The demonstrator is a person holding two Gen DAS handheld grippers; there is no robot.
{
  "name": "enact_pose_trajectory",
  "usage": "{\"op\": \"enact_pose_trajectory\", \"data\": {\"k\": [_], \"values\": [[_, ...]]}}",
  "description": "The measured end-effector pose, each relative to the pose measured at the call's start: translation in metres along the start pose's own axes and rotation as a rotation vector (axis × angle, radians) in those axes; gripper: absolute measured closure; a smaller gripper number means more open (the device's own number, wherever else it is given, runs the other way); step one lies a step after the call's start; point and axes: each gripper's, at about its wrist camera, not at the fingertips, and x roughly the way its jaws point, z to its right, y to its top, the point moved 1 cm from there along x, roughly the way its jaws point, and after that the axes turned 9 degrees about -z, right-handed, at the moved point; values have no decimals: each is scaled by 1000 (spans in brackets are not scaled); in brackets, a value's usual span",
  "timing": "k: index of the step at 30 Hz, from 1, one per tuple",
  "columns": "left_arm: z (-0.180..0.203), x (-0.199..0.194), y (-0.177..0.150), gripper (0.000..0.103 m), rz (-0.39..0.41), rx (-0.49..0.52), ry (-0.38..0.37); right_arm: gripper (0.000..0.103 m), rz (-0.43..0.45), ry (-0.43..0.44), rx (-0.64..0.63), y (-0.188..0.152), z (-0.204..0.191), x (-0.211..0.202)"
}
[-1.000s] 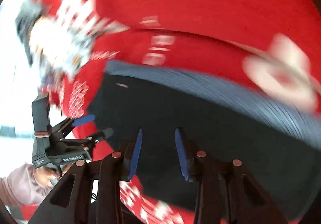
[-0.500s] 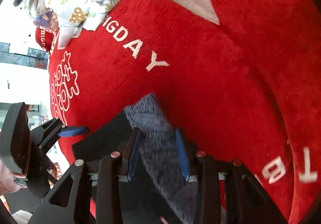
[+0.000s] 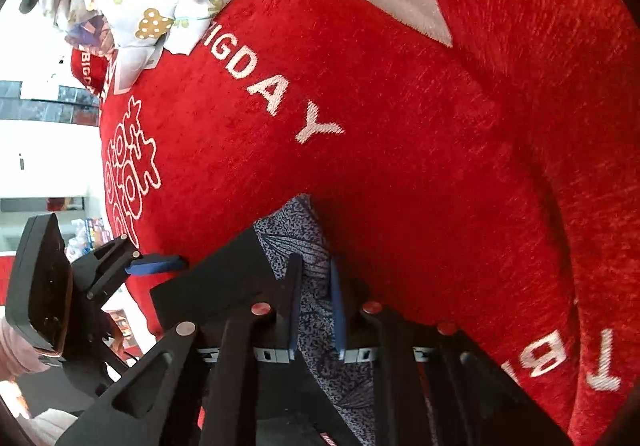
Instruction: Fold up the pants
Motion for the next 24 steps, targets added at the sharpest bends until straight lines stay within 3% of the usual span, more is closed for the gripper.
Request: {"op": "enact_pose_trajectory", "data": {"k": [2, 5, 7, 8, 14, 20, 24], "values": [[-2, 1, 0, 11, 4, -3, -14, 62, 13, -11, 14, 2, 4, -1], [-3, 0, -3, 11, 6, 3, -22, 58, -7, 14, -10, 2, 5, 5], [-2, 0, -3, 11, 6, 12, -18, 85, -29, 20, -25, 0, 0, 9], [-1, -1, -4, 11, 4, 12, -18, 93, -13, 2, -47, -1, -7, 6], [2, -18, -17, 11, 26, -9, -10, 94, 26, 57, -124, -9, -33, -19], [0, -14, -20, 11, 9, -24, 41, 94, 52, -49, -52, -5, -25, 1], [3, -12, -20, 11, 6, -28, 18, 94, 75, -145, -102, -16, -41, -10]]}}
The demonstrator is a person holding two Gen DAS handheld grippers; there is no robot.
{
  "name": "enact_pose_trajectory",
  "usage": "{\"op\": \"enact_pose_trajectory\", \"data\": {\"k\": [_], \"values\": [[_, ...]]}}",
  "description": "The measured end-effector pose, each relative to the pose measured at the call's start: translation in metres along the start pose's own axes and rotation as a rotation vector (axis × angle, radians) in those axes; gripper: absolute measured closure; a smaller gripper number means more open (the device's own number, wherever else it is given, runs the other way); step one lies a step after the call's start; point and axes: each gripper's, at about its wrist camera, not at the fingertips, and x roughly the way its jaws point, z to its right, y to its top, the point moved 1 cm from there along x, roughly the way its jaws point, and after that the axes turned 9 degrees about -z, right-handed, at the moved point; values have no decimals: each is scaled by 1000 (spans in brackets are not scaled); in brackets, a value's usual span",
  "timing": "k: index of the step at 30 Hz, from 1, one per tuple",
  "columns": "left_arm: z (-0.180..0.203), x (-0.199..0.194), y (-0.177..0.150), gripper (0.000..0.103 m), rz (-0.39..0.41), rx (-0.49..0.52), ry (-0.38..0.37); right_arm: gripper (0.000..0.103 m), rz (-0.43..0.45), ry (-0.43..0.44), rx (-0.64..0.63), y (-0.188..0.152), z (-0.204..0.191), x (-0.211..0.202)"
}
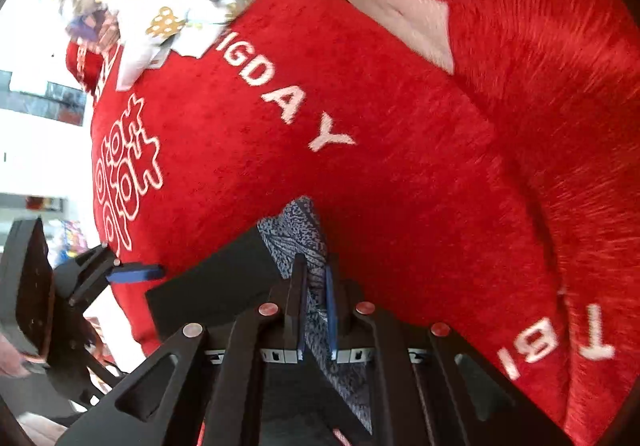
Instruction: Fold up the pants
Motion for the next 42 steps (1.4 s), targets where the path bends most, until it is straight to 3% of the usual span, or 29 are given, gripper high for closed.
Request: {"op": "enact_pose_trajectory", "data": {"k": [4, 6, 9, 12, 14, 15, 17, 22, 24, 26, 28, 31, 32, 33, 35, 37, 42], "values": [[7, -5, -4, 11, -1, 9, -8, 94, -13, 122, -82, -2, -21, -14], [7, -10, -6, 11, 7, 12, -5, 94, 0, 128, -95, 2, -26, -15], [3, -7, -7, 11, 2, -3, 12, 94, -14, 62, -61, 16, -17, 5], [3, 0, 1, 11, -5, -31, 41, 92, -61, -98, -4, 26, -8, 49], [8, -4, 9, 11, 21, -35, 46, 83, 13, -37, 95, 23, 5, 44], [10, -6, 12, 11, 35, -30, 48, 61, 41, -32, 165, 17, 13, 34], [17, -10, 20, 11, 55, -17, 52, 46, 75, -2, 245, -2, 27, 17], [35, -8, 53, 11, 80, -29, 61, 49, 175, 66, 359, -68, 49, -27], [40, 3, 71, 11, 78, -51, 81, 60, 213, 134, 417, -101, 57, -36], [43, 25, 85, 11, 58, -65, 119, 64, 202, 181, 464, -123, 63, -32], [38, 49, 91, 8, 16, -88, 189, 65, 165, 132, 513, -148, 72, -18], [45, 43, 92, 7, 38, -58, 241, 64, 189, -18, 617, -179, 96, -21], [47, 39, 90, 7, 38, -50, 262, 64, 220, 9, 705, -199, 108, -27], [50, 33, 86, 7, 42, -40, 274, 64, 269, 102, 787, -224, 117, -34], [63, 20, 77, 7, 39, -4, 270, 63, 346, 297, 873, -268, 123, -43], [86, 11, 66, 7, 43, 41, 252, 63, 388, 428, 916, -313, 114, -49], [163, 26, 44, 7, 5, 155, 190, 63, 366, 581, 1091, -422, 80, -27]]}}
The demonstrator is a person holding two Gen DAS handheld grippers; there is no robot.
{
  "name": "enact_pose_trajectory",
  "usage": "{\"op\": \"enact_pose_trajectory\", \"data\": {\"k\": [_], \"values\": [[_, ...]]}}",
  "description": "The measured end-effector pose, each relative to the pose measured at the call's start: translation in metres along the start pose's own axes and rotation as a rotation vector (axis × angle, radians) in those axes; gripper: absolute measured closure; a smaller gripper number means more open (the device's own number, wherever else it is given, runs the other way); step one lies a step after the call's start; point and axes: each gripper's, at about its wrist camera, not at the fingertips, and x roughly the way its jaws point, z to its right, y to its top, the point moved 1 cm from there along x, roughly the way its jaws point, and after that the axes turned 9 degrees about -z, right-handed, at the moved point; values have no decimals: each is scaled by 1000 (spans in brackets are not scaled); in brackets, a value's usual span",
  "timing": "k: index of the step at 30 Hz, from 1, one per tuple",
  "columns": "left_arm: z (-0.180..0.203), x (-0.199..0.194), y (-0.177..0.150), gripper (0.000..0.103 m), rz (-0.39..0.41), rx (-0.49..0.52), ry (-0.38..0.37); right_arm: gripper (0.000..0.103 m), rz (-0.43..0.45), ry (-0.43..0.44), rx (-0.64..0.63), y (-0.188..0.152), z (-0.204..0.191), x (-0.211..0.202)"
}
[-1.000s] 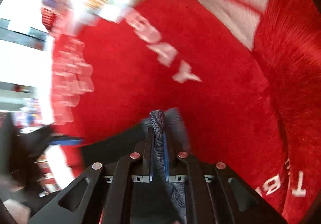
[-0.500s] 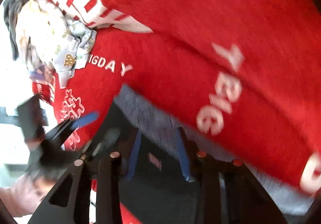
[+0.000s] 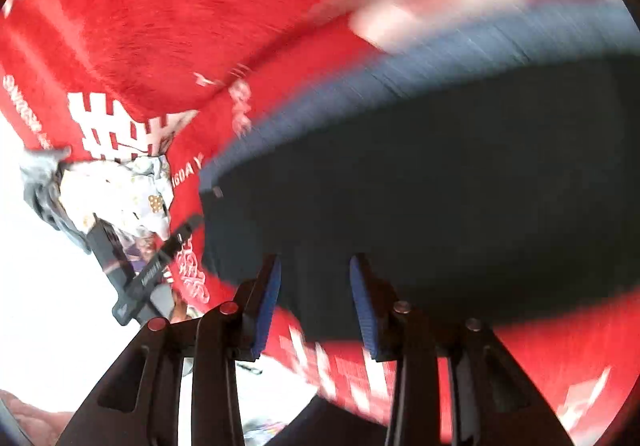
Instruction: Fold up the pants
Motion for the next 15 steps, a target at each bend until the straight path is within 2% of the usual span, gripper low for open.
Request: {"op": "enact_pose_trajectory", "data": {"k": [3, 6, 13, 14, 15], "values": [[29, 22, -9, 7, -67, -2, -1, 63, 40, 37, 108, -22, 40, -13], [42, 28, -16, 6, -49, 33, 71, 63, 99, 128, 154, -30, 63, -21], [48, 32, -13, 5, -69, 61, 96, 63, 123, 186, 165, -16, 72, -10], [49, 31, -13, 5, -69, 60, 99, 64, 120, 181, 171, -14, 70, -9], [47, 33, -18, 5, -68, 58, 100, 71, 122, 159, 171, -14, 67, -11]]}}
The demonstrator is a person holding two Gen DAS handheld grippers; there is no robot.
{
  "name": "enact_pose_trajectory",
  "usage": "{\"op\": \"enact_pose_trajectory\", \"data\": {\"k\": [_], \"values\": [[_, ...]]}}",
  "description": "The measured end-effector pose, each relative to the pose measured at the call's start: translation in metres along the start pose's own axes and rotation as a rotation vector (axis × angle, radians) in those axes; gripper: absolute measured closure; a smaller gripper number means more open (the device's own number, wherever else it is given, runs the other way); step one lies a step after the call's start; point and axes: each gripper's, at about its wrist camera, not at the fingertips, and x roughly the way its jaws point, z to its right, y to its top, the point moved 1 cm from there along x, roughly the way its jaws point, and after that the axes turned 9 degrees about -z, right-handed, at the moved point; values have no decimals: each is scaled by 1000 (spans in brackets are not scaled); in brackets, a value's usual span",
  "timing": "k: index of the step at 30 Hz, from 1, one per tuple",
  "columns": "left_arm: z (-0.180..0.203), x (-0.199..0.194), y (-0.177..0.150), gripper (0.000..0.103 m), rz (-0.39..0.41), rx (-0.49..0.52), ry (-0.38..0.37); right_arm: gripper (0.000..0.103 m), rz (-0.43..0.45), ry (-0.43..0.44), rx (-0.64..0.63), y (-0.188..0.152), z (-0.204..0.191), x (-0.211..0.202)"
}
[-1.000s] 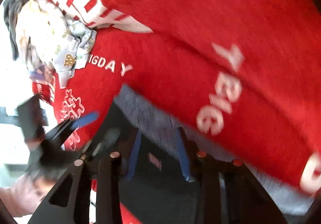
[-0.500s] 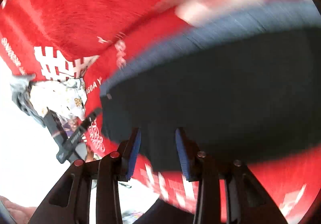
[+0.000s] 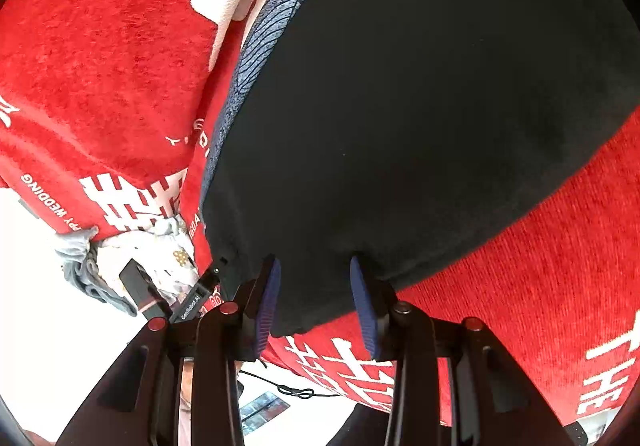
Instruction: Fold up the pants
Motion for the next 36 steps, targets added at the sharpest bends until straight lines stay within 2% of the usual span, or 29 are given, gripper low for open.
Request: {"op": "enact_pose_trajectory", "data": {"k": [1, 3, 6, 7, 9, 13, 14, 16, 20, 24, 26, 28, 29, 30, 32, 34, 35, 36], "values": [[1, 0, 1, 5, 1, -2, 1, 75, -4, -18, -5, 1, -3, -2], [2, 1, 1, 5, 2, -5, 0, 76, -7, 0, -41, -3, -6, -7], [1, 1, 1, 5, 3, -4, -4, 75, -5, -44, -62, -12, 0, -16], [0, 2, 3, 5, 4, -2, -7, 72, 4, -41, -54, -13, 5, -19], [-1, 3, 4, 4, 4, -1, -6, 49, 24, -49, -12, -11, 14, -22], [-1, 3, 3, 4, 5, -6, -5, 48, 63, -25, 11, -9, 21, -25], [-1, 3, 3, 4, 5, -5, -6, 49, 67, -26, -2, -9, 18, -24], [0, 3, 3, 4, 4, -2, -7, 59, 69, -29, -16, -10, 12, -23], [0, 1, 5, 4, -17, -15, -6, 60, 87, -52, -10, -15, 8, -29], [8, -13, 6, 4, -1, -9, -50, 60, 141, -79, 41, -10, 20, -34], [14, -11, 4, 4, -6, 4, -38, 60, 153, -33, 85, -3, 31, -34], [17, -6, 4, 4, -20, 13, -3, 66, 161, -10, 95, 2, 31, -33], [16, -7, 4, 4, -16, 11, 0, 87, 167, -23, 74, 3, 25, -35], [15, -8, 5, 4, -7, 1, -2, 92, 174, -54, 32, 2, 15, -38], [8, -7, 5, 4, -9, -22, 3, 94, 178, -120, -39, -1, 6, -42], [-1, 6, 4, 4, -42, -47, 11, 95, 147, -229, -66, -3, 12, -33], [-3, 6, 2, 4, -21, -44, 1, 95, 127, -248, -61, -5, 20, -27], [-1, 5, 1, 3, -18, -28, 13, 95, 141, -225, -58, -6, 23, -28]]}}
